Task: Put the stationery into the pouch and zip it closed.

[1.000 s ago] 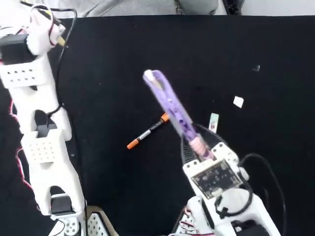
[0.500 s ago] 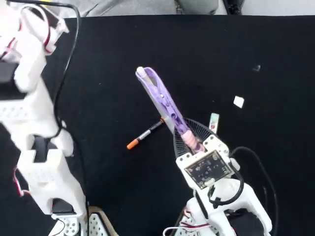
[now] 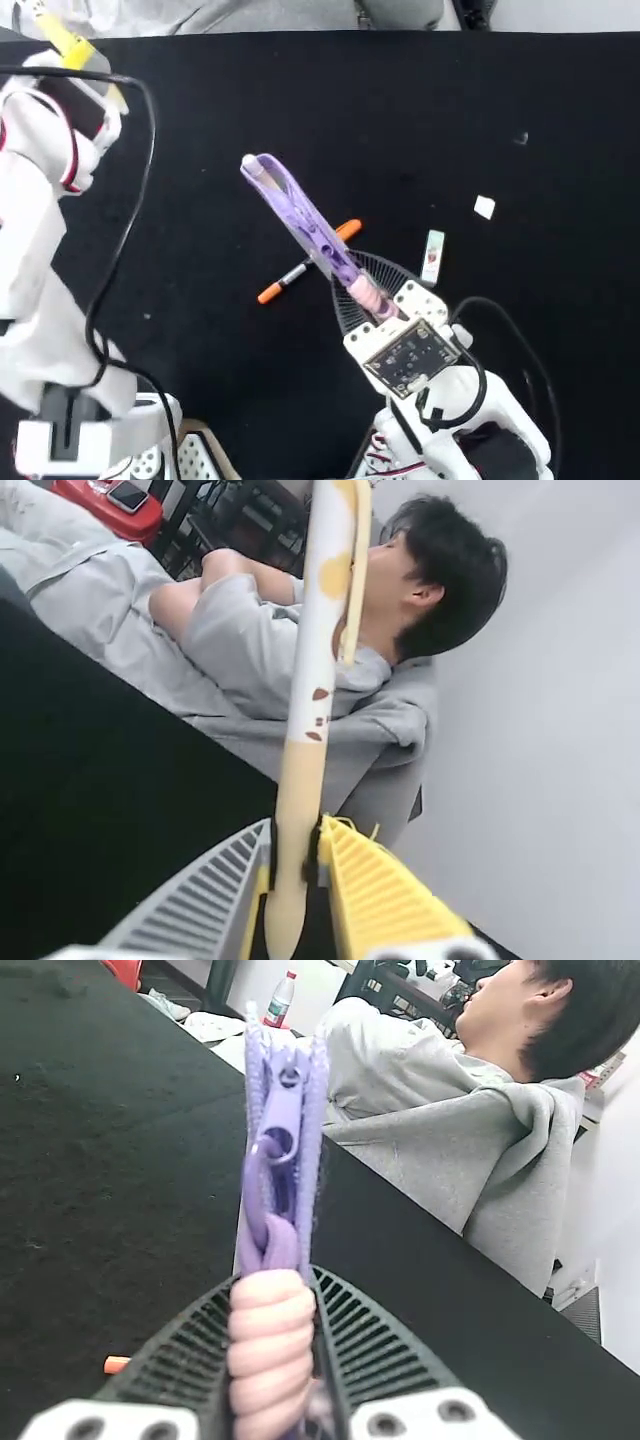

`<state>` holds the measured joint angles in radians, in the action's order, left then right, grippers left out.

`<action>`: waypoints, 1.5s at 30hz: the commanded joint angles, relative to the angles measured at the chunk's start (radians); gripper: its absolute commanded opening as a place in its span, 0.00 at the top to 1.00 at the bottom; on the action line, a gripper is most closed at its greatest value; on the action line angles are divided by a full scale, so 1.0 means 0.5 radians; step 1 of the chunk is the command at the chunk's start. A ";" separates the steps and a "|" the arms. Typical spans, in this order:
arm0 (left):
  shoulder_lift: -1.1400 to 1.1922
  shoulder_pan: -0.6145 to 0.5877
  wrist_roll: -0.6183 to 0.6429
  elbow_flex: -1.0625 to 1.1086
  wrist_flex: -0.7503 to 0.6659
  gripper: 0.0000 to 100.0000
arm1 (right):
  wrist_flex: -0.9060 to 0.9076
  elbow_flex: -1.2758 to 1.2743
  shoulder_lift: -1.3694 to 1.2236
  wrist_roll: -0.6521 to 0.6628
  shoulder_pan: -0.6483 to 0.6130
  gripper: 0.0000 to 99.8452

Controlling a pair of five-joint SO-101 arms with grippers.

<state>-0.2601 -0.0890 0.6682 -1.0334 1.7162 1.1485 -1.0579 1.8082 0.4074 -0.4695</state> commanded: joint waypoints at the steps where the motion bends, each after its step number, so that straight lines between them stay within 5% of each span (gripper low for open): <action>1: -0.141 0.023 -0.009 0.382 -0.160 0.97 | -0.012 0.020 0.176 -0.018 -0.018 0.99; 7: -0.288 0.026 0.264 1.045 -0.390 0.97 | -0.012 0.020 0.183 -0.018 -0.018 0.99; 28: -0.988 0.391 0.285 3.236 -2.381 0.97 | -0.012 0.002 0.183 -0.018 -0.018 0.99; 45: -1.381 0.545 0.276 3.540 -2.412 0.97 | 0.015 0.002 0.183 -0.018 -0.021 0.99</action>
<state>-0.9260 0.1749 0.8032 0.7311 0.5255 1.1577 -1.0702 1.8082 0.4074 -0.4695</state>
